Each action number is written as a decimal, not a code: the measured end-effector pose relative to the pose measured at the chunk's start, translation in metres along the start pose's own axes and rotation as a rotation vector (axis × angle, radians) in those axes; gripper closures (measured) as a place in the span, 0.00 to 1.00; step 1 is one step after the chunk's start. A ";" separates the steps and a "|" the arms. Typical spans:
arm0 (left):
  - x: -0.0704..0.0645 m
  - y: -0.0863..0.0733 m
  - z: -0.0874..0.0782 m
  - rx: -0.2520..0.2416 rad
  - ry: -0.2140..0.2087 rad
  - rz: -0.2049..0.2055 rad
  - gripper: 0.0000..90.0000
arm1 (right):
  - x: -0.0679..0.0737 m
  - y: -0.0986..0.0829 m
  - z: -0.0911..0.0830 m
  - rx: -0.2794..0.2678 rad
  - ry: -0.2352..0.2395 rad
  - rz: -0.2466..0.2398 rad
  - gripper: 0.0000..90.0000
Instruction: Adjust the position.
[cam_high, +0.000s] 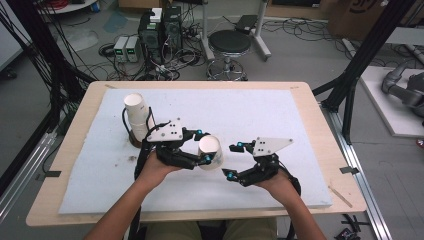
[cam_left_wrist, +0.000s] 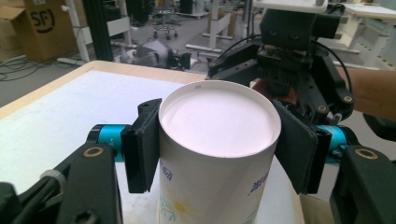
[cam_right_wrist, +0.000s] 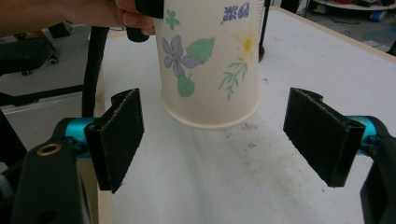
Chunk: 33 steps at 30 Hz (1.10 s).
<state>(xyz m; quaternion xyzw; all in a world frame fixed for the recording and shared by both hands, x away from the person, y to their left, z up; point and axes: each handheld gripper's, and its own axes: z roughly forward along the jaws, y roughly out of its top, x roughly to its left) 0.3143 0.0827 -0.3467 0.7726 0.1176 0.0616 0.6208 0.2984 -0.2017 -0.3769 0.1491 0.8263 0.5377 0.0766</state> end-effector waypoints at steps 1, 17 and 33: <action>0.000 0.000 0.001 0.000 -0.006 0.002 0.41 | 0.000 0.000 0.002 -0.002 0.004 -0.003 0.23; -0.005 -0.002 0.007 -0.001 -0.082 0.007 0.41 | 0.001 -0.001 0.017 -0.007 0.076 -0.004 0.27; -0.008 -0.006 0.013 -0.004 -0.107 0.024 0.40 | 0.000 -0.003 0.020 0.001 0.134 -0.033 0.42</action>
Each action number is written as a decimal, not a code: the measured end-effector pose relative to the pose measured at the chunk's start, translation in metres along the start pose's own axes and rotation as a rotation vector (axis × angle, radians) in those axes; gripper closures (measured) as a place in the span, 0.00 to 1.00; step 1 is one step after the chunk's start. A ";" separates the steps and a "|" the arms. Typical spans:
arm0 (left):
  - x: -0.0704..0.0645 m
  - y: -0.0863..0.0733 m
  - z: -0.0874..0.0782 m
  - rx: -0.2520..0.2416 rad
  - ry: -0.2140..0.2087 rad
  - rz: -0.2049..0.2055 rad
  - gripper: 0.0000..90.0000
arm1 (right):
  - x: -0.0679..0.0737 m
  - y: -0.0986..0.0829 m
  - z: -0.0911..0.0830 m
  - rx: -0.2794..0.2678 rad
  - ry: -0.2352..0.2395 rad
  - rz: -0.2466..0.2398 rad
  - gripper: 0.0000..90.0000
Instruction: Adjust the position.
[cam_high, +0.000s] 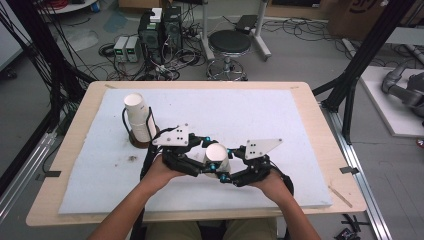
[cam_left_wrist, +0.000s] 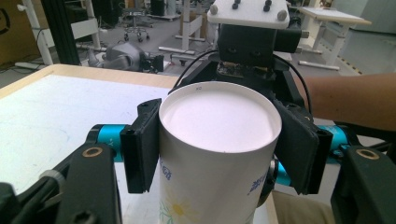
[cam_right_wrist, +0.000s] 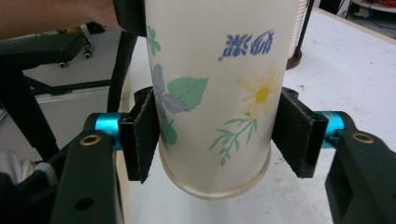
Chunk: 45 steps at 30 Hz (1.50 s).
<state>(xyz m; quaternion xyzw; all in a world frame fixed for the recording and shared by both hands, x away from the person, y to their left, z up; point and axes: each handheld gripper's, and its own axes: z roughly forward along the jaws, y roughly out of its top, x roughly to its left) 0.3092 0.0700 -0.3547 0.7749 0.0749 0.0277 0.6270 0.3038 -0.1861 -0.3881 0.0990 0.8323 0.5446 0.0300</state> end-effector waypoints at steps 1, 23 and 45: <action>-0.001 0.000 0.001 -0.001 0.008 -0.003 0.30 | 0.000 0.000 0.000 0.008 0.001 -0.005 0.43; 0.005 0.014 -0.015 0.145 0.019 -0.036 0.14 | -0.003 0.015 -0.008 0.200 -0.026 -0.083 0.45; 0.005 0.013 0.002 0.309 -0.040 -0.009 0.22 | 0.004 0.042 0.005 0.467 -0.023 -0.181 0.45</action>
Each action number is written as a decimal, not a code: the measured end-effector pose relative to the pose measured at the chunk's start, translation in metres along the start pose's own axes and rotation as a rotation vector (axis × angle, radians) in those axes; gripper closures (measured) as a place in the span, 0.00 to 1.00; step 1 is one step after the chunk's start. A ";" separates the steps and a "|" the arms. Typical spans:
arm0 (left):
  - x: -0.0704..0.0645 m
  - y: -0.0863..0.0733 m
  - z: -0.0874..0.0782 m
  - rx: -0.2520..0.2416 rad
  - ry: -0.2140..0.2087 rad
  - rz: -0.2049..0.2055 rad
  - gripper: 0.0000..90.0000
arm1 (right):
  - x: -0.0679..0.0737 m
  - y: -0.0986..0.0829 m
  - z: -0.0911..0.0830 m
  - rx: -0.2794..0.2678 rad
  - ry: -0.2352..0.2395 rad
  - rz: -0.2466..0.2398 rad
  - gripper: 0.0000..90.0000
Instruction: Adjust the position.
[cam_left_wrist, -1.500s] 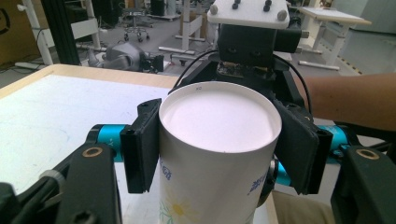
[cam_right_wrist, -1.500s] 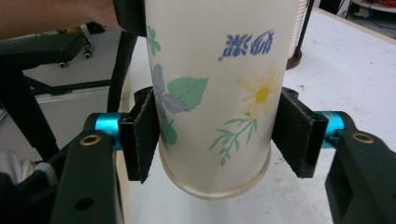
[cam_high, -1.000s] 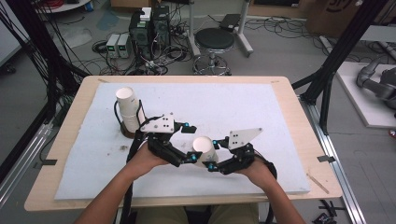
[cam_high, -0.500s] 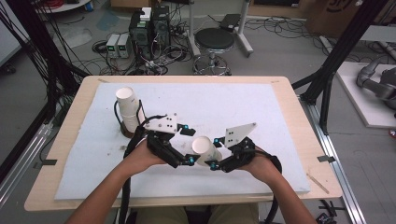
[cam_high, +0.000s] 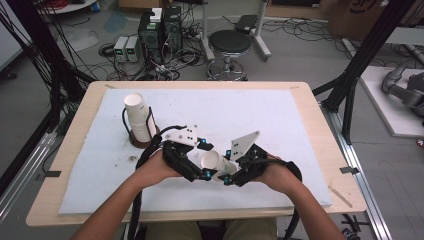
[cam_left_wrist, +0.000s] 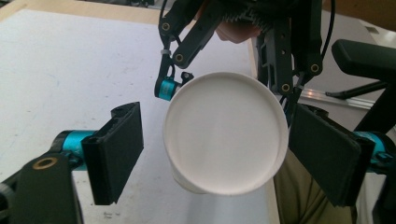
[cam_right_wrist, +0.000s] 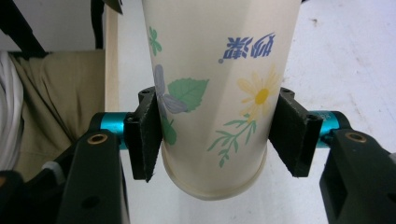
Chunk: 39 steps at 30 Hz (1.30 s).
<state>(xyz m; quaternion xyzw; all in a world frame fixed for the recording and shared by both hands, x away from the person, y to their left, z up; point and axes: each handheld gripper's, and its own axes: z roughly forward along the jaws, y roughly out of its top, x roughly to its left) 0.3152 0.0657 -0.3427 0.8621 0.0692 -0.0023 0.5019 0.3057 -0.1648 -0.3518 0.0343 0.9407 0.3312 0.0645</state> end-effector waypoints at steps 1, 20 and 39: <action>0.000 0.000 0.001 0.004 -0.002 0.000 0.22 | 0.001 0.001 0.000 0.010 -0.003 -0.004 0.45; 0.000 -0.005 0.012 0.079 -0.033 0.022 0.41 | 0.000 0.004 0.010 0.129 0.030 -0.031 0.45; 0.006 -0.019 -0.010 -0.063 0.020 -0.030 0.42 | -0.007 -0.016 -0.017 -0.144 -0.004 0.110 0.25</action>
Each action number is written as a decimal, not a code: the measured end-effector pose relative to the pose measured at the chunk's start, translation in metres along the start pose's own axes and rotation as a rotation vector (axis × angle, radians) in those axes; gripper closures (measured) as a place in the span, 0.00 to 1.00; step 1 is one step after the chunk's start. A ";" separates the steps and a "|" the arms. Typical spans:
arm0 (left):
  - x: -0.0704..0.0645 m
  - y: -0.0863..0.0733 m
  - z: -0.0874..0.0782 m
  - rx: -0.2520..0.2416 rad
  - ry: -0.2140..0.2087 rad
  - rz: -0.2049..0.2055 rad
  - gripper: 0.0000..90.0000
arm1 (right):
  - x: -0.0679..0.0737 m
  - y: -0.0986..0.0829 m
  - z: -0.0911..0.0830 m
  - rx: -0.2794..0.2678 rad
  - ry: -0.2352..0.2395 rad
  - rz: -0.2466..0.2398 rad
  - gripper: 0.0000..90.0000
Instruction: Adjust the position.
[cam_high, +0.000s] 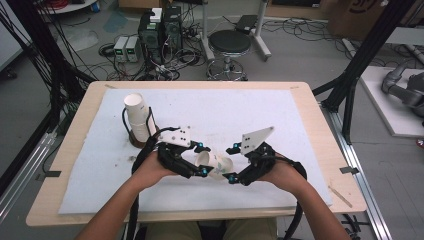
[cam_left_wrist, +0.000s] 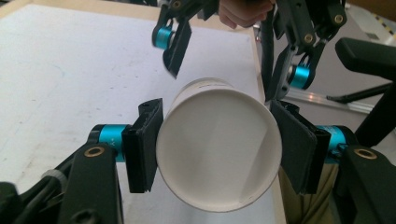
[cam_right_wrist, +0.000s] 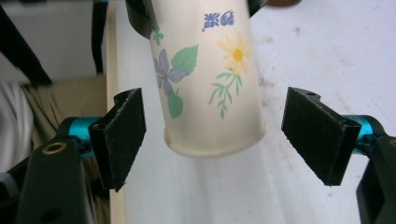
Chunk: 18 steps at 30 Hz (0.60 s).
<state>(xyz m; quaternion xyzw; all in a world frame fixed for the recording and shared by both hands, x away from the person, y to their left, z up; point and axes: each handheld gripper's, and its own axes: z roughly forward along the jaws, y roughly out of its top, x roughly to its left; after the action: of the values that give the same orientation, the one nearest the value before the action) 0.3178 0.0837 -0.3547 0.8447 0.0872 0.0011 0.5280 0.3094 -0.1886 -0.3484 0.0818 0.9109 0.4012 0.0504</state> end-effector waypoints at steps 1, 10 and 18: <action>0.000 -0.001 -0.002 -0.017 0.006 -0.007 0.42 | 0.000 -0.001 -0.002 -0.019 -0.003 0.003 0.25; -0.001 -0.009 -0.011 -0.114 0.029 -0.003 0.42 | 0.003 -0.014 -0.017 -0.148 -0.039 0.028 0.23; -0.003 -0.013 -0.016 -0.175 0.029 0.011 0.42 | 0.006 -0.031 -0.017 -0.243 -0.070 0.067 0.22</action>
<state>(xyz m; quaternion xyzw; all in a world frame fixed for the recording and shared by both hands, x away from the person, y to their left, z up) 0.3110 0.1032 -0.3587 0.7959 0.0899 0.0240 0.5983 0.2974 -0.2199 -0.3599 0.1196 0.8499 0.5071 0.0783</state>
